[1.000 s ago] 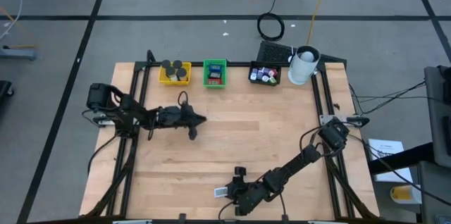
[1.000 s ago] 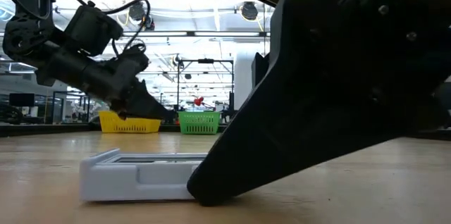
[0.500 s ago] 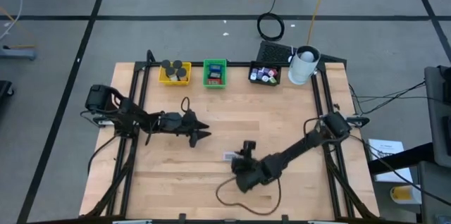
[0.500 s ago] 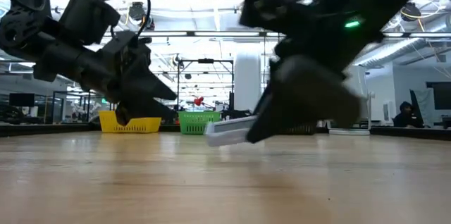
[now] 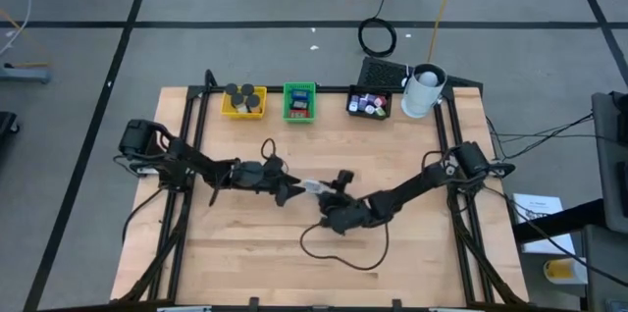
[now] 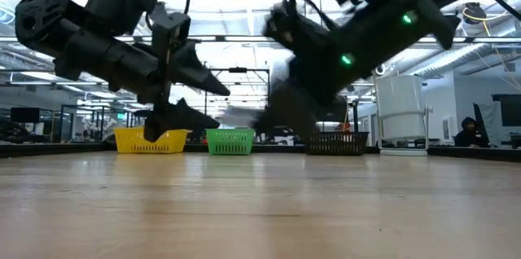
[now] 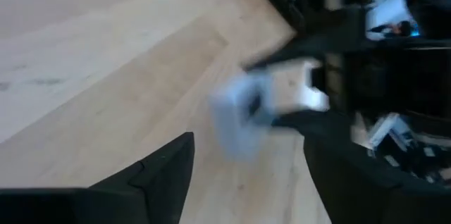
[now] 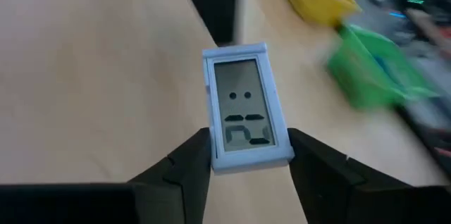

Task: Pick & Place Office items
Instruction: Put the white digital timer in the green bin

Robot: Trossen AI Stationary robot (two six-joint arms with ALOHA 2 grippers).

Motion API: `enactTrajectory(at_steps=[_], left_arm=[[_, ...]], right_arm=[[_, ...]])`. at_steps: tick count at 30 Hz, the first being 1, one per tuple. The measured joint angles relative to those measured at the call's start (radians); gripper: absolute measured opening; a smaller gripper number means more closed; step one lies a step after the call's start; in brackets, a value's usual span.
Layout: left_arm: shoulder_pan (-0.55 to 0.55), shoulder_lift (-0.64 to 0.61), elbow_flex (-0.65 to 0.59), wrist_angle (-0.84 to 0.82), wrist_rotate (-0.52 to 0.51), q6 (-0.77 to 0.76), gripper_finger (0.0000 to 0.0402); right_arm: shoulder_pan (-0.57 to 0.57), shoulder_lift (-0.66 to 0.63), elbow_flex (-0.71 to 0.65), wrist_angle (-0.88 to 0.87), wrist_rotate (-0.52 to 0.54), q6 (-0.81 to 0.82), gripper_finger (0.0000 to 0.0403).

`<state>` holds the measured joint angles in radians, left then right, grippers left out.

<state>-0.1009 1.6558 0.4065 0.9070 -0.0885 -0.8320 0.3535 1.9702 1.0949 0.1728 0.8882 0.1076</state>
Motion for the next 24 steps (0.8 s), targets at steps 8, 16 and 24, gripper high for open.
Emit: enactTrajectory(at_steps=[8,16,24], left_arm=[[-0.013,0.001,-0.002,0.043,-0.012,0.032,0.0239],[-0.035,0.001,-0.003,0.06,-0.001,0.065,0.02],[-0.04,0.001,-0.003,0.112,-0.009,0.097,0.013]], right_arm=[[-0.006,0.0,-0.037,0.177,-0.024,-0.095,0.0166],[-0.017,-0.001,-0.035,0.301,-0.046,-0.194,0.0165],[-0.025,-0.002,-0.035,0.327,-0.08,-0.211,0.0166]])
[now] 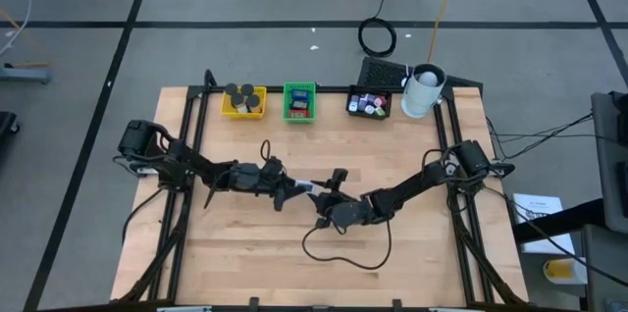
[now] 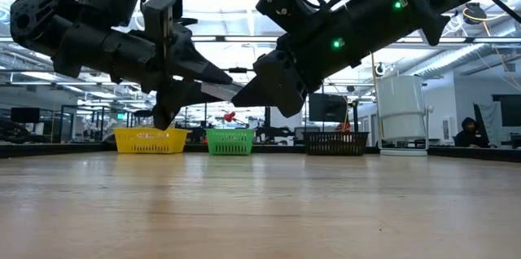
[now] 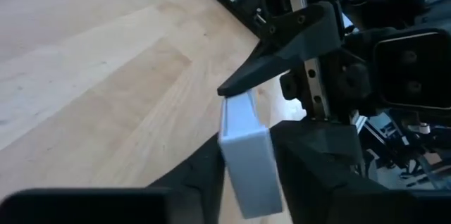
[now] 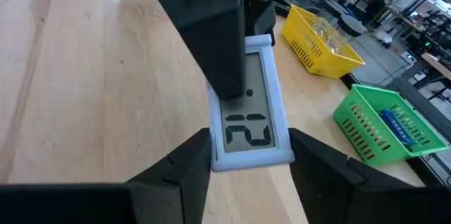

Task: Pick & Place Office items
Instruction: Put the white digital timer in the green bin

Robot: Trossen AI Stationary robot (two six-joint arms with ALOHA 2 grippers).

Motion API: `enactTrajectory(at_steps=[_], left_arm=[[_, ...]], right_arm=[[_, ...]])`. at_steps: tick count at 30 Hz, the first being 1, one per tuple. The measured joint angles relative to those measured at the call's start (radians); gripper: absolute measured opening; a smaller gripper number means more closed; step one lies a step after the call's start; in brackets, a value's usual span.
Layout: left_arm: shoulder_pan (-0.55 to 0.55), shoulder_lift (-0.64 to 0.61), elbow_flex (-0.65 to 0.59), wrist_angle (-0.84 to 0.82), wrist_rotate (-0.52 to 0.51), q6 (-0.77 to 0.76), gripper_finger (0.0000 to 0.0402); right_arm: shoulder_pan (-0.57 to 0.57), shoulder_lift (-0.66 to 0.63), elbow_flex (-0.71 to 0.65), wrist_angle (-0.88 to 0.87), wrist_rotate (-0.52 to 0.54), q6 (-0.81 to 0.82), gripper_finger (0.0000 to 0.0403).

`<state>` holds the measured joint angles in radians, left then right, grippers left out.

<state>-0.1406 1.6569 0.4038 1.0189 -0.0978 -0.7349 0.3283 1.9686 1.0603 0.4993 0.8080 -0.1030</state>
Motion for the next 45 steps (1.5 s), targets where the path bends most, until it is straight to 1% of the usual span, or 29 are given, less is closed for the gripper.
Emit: enactTrajectory(at_steps=[4,6,9,13,16,20,23,25,27,29,31,35,38,40,43,45], left_arm=[[0.001,0.0,0.0,-0.001,-0.009,0.008,0.0077],[0.002,0.0,0.0,0.0,-0.015,0.01,0.006],[0.016,0.0,0.0,0.006,-0.012,0.036,0.006],[0.069,-0.017,0.0,0.021,0.019,0.061,0.006],[0.13,-0.043,0.0,0.012,0.05,0.071,0.006],[0.228,-0.096,0.0,-0.018,0.12,0.087,0.006],[0.312,-0.135,0.0,-0.046,0.177,0.092,0.006],[0.379,-0.161,0.002,-0.077,0.198,0.093,0.006],[0.456,-0.171,0.002,-0.124,0.218,0.081,0.006],[0.541,-0.17,0.019,-0.196,0.258,0.075,0.006],[0.621,-0.17,0.056,-0.284,0.307,0.068,0.006],[0.739,-0.161,0.205,-0.572,0.314,0.131,0.006],[0.804,-0.137,0.382,-0.807,0.302,0.195,0.006],[0.835,-0.095,0.511,-0.982,0.302,0.232,0.006],[0.865,-0.007,0.697,-1.222,0.296,0.304,0.006],[0.873,0.057,0.799,-1.288,0.298,0.327,0.006]], right_arm=[[0.0,0.0,0.0,0.005,0.005,-0.024,0.0166],[0.001,0.0,0.0,0.004,0.01,-0.025,0.0169],[0.008,0.0,0.0,0.006,0.035,-0.018,0.0182],[0.032,-0.004,0.001,-0.001,0.175,-0.022,0.0219],[0.049,-0.039,0.001,-0.062,0.263,-0.021,0.0252],[0.058,-0.12,-0.036,-0.16,0.316,0.017,0.0279],[0.043,-0.207,-0.107,-0.187,0.31,0.064,0.0277],[0.017,-0.266,-0.179,-0.188,0.262,0.112,0.0262],[-0.022,-0.326,-0.266,-0.165,0.167,0.17,0.0235],[-0.066,-0.38,-0.354,-0.121,0.103,0.211,0.0197],[-0.109,-0.414,-0.433,-0.028,0.043,0.228,0.0153],[-0.186,-0.444,-0.558,0.157,-0.036,0.207,0.0067],[-0.226,-0.445,-0.596,0.235,-0.082,0.191,0.0017],[-0.242,-0.446,-0.602,0.238,-0.094,0.188,0.0005],[-0.263,-0.446,-0.6,0.252,-0.136,0.184,0.0014],[-0.276,-0.446,-0.6,0.271,-0.159,0.167,0.002]])
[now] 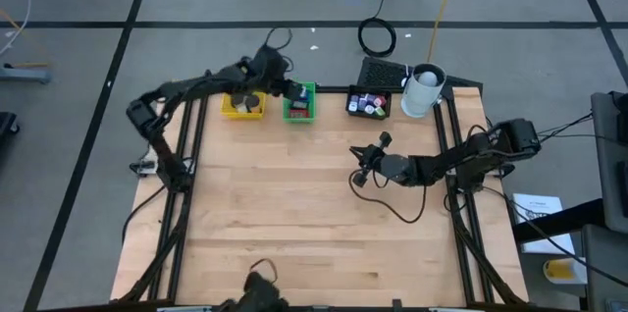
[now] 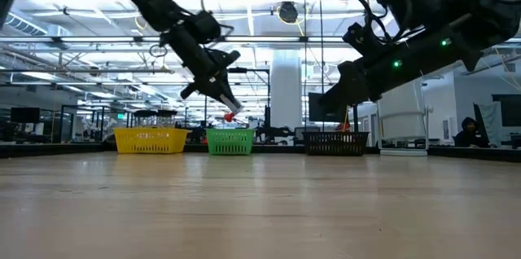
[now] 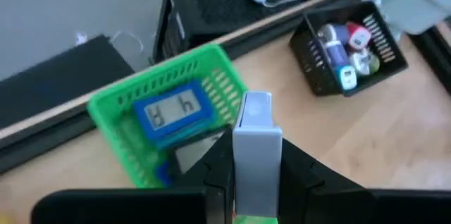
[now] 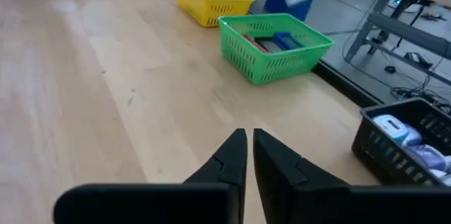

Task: Pick & Place Office items
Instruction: Put the white digital timer in the green bin

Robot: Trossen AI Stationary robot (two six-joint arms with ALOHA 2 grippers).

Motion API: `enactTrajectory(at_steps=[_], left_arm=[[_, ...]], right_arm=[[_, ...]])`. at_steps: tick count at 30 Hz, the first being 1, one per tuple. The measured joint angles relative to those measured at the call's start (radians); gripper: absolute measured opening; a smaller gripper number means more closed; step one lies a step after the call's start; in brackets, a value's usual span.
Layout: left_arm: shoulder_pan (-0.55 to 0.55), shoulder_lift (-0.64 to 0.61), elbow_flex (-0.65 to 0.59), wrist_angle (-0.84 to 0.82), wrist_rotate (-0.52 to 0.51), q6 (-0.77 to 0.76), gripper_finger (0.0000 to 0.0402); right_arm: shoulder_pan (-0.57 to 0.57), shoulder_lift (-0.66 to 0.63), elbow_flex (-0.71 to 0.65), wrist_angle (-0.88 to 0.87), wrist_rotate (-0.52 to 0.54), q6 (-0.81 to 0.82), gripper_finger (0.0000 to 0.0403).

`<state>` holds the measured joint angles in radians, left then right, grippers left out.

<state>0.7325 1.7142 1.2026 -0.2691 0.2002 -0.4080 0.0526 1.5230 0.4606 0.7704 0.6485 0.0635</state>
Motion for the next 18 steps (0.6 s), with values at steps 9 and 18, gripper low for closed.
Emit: enactTrajectory(at_steps=[9,18], left_arm=[[0.006,0.209,0.191,-0.064,0.048,0.022,0.006],[0.027,0.26,0.192,-0.078,0.062,0.031,0.006]], right_arm=[[-0.019,0.0,0.0,0.019,-0.025,-0.05,0.0009],[-0.02,0.0,0.0,0.034,-0.026,-0.072,0.0011]])
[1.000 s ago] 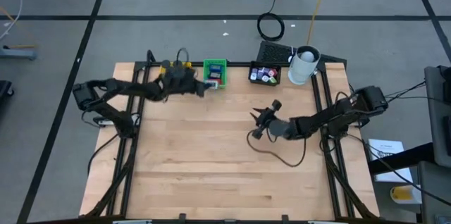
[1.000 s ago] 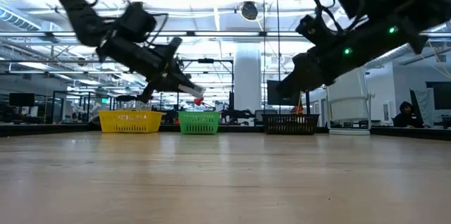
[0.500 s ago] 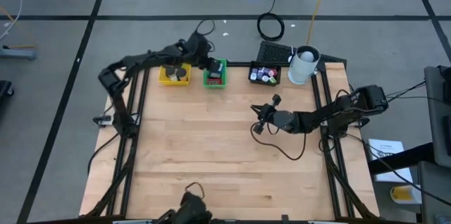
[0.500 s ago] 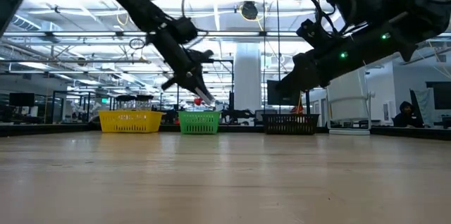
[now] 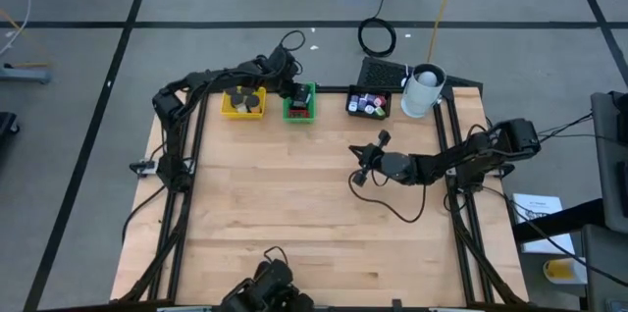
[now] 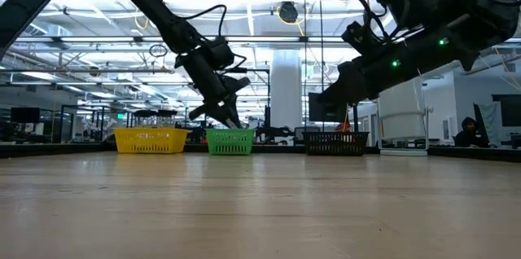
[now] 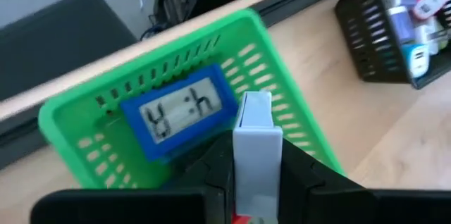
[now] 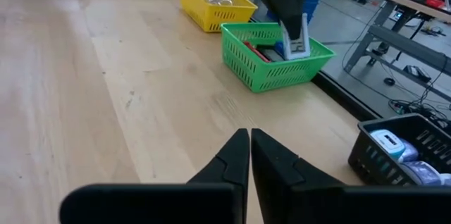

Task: Pick & Place Office items
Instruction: Put the white digital timer in the green bin

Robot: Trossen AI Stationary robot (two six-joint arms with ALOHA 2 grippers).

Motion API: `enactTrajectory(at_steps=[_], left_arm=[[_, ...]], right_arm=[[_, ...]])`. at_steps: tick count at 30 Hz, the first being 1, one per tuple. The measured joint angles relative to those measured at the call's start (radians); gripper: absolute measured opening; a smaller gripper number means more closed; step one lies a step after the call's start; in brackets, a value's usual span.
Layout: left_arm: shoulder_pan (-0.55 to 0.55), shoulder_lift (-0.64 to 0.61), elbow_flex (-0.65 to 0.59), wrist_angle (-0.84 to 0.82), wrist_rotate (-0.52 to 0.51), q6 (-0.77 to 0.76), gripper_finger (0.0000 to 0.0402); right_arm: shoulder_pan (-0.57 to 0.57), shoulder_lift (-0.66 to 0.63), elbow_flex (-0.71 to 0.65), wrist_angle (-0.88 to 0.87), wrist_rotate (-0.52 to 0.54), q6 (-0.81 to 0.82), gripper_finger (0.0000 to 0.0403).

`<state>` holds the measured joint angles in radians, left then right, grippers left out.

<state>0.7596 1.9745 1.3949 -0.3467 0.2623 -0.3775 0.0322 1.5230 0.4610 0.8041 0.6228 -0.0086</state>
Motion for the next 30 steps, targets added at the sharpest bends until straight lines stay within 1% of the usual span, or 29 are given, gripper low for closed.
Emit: enactTrajectory(at_steps=[2,6,9,13,17,20,23,25,27,30], left_arm=[[0.0,0.001,-0.001,-0.007,-0.007,-0.001,0.0077],[-0.007,-0.002,-0.001,-0.002,-0.029,0.0,0.0145],[-0.011,-0.002,-0.001,-0.001,-0.059,0.001,0.0184],[-0.009,-0.007,-0.001,-0.009,-0.072,0.029,0.0218],[-0.008,-0.038,-0.001,-0.022,-0.095,0.077,0.0233],[-0.008,-0.071,-0.001,-0.047,-0.098,0.116,0.0232],[-0.02,-0.12,-0.001,-0.101,-0.113,0.193,0.0214],[-0.044,-0.157,-0.014,-0.114,-0.166,0.261,0.0188],[-0.084,-0.2,-0.064,-0.083,-0.201,0.317,0.0152],[-0.145,-0.277,-0.203,0.094,-0.2,0.354,0.0088]], right_arm=[[0.0,0.0,0.0,0.004,0.0,0.0,0.0012],[0.0,0.0,0.0,0.013,0.0,0.0,0.0012],[0.001,0.0,0.0,0.015,0.0,0.0,0.0013],[0.002,0.0,0.0,0.015,0.0,0.003,0.0013],[0.002,0.0,0.0,0.015,0.0,0.003,0.0013],[0.002,0.0,0.0,0.015,0.0,0.003,0.0013],[0.002,0.0,0.0,0.015,0.0,0.004,0.0012],[0.002,0.0,0.0,0.015,0.0,0.004,0.0009],[0.002,0.0,0.0,0.014,-0.004,0.009,0.0005],[0.0,0.001,0.001,0.009,-0.031,0.022,0.0001]])
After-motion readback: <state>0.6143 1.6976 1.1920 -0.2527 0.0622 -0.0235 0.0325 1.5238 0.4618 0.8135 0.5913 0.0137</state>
